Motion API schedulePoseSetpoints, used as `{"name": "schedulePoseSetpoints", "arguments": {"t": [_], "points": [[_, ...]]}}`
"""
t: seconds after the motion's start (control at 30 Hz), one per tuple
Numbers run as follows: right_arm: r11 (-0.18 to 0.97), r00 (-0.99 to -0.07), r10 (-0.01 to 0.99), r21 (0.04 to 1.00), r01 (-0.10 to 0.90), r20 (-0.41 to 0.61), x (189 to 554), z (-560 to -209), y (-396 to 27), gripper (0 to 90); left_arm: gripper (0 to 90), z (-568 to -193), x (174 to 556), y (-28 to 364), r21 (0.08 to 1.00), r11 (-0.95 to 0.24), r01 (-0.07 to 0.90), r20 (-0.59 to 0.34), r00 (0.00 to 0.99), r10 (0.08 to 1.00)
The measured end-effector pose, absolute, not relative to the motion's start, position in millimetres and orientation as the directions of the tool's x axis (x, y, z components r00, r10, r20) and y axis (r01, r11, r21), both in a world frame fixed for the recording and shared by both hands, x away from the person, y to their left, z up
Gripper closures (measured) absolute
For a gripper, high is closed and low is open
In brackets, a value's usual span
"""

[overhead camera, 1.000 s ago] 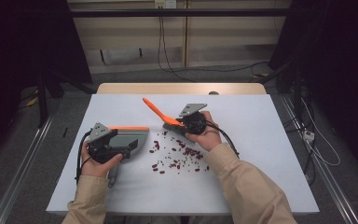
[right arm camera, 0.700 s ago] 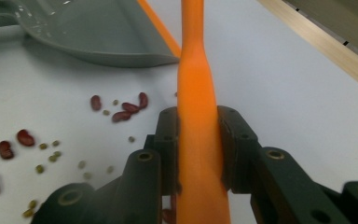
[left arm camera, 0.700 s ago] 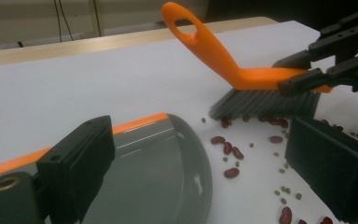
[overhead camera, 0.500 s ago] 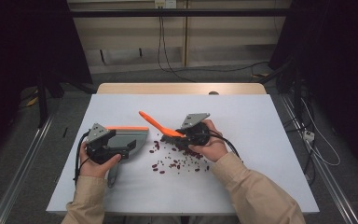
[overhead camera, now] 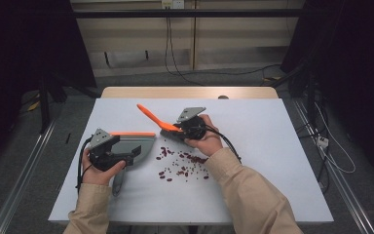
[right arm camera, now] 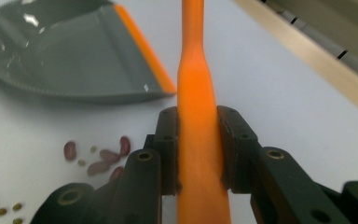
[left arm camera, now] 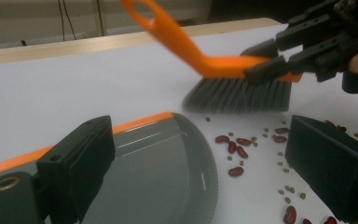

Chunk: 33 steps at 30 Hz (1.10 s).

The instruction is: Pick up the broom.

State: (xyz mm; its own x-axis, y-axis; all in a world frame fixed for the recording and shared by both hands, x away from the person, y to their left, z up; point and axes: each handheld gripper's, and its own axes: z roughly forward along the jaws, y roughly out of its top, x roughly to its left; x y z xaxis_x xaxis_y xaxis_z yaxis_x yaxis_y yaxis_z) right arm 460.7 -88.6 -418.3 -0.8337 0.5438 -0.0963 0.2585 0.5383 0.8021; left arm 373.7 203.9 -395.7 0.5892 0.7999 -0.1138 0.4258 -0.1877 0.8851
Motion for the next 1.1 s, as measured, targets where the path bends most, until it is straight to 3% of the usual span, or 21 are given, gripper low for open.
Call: {"name": "schedulePoseSetpoints", "arguments": {"t": [0.23, 0.57, 1.1], "points": [[0.579, -0.873, 0.478, 0.782, 0.231, -0.096, 441.1, -414.8, -93.1, 71.6, 8.1, -395.7, 373.0, 205.6, 0.886, -0.177, 0.429, -0.120, 0.580, 0.806], [0.557, -0.880, 0.470, 0.797, 0.235, -0.069, 416.4, -413.2, -105.7, 71.6, 8.1, -396.5, 371.8, 207.8, 0.883, -0.182, 0.433, -0.116, 0.575, 0.810], [0.357, -0.763, 0.645, 0.864, 0.354, 0.046, 395.9, -398.1, -123.6, 71.6, 6.5, -401.7, 372.2, 207.5, 0.884, -0.196, 0.424, -0.132, 0.631, 0.765]]}}
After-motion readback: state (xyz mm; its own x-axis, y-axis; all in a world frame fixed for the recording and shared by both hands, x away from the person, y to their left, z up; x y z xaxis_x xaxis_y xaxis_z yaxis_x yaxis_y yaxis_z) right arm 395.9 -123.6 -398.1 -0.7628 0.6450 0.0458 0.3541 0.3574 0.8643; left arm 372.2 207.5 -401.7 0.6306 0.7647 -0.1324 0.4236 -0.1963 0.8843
